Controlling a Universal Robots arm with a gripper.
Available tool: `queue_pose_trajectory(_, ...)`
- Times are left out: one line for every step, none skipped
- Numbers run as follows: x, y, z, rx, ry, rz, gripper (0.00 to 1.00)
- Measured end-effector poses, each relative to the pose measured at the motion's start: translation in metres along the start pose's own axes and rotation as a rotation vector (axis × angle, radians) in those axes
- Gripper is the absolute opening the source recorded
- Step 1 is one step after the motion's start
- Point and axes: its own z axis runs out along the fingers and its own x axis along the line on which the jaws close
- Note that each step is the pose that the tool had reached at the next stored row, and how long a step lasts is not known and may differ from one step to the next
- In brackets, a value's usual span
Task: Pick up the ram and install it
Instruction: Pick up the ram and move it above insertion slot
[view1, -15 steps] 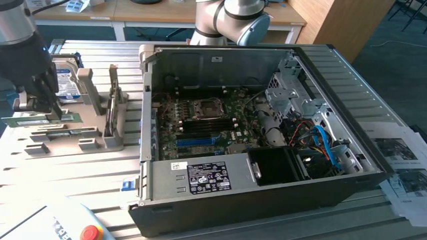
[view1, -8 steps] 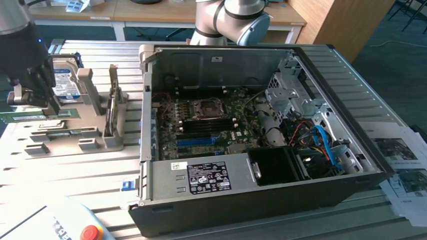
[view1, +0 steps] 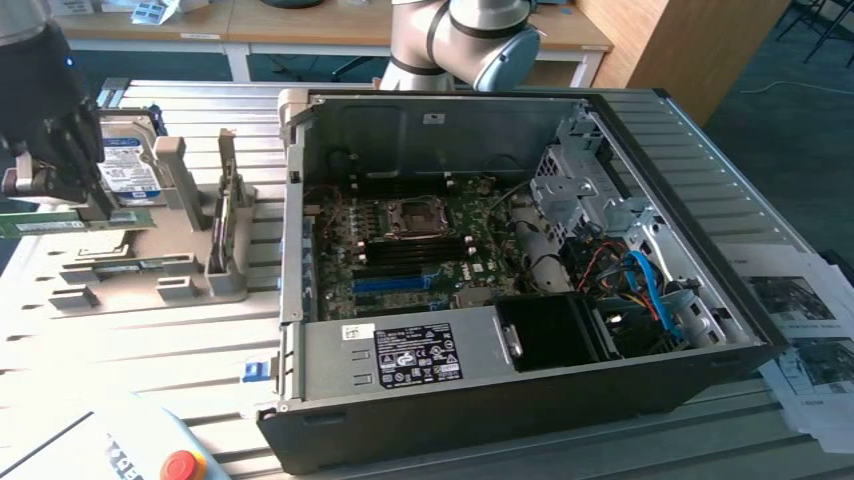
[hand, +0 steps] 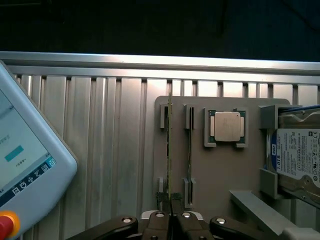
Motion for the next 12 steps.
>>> queue_pose_trajectory(0.0,0.0001,-0.0019,0.0,0.0004,0.0,0.12)
queue_pose_trajectory(0.0,0.0001,-0.0037,0.0,0.0008,0.0,0.12)
queue_pose_trajectory(0.0,0.0002,-0.0056,0.0,0.0012,0.0,0.12)
queue_pose_trajectory(0.0,0.0003,-0.0076,0.0,0.0016,0.0,0.12)
queue_pose_trajectory(0.0,0.0003,-0.0094,0.0,0.0021,0.0,0.12)
queue_pose_trajectory(0.0,0.0004,-0.0112,0.0,0.0027,0.0,0.12)
queue_pose_trajectory(0.0,0.0004,-0.013,0.0,0.0032,0.0,0.12)
queue_pose_trajectory(0.0,0.0005,-0.0148,-0.0001,0.0039,0.0,0.12)
queue_pose_trajectory(0.0,0.0005,-0.0166,-0.0001,0.0044,0.0,0.12)
queue_pose_trajectory(0.0,0.0006,-0.0184,0.0,0.0049,0.0,0.12)
queue_pose_trajectory(0.0,0.0006,-0.0203,-0.0001,0.0055,0.0,0.12)
queue_pose_trajectory(0.0,0.0007,-0.0219,0.0,0.0059,0.0,0.12)
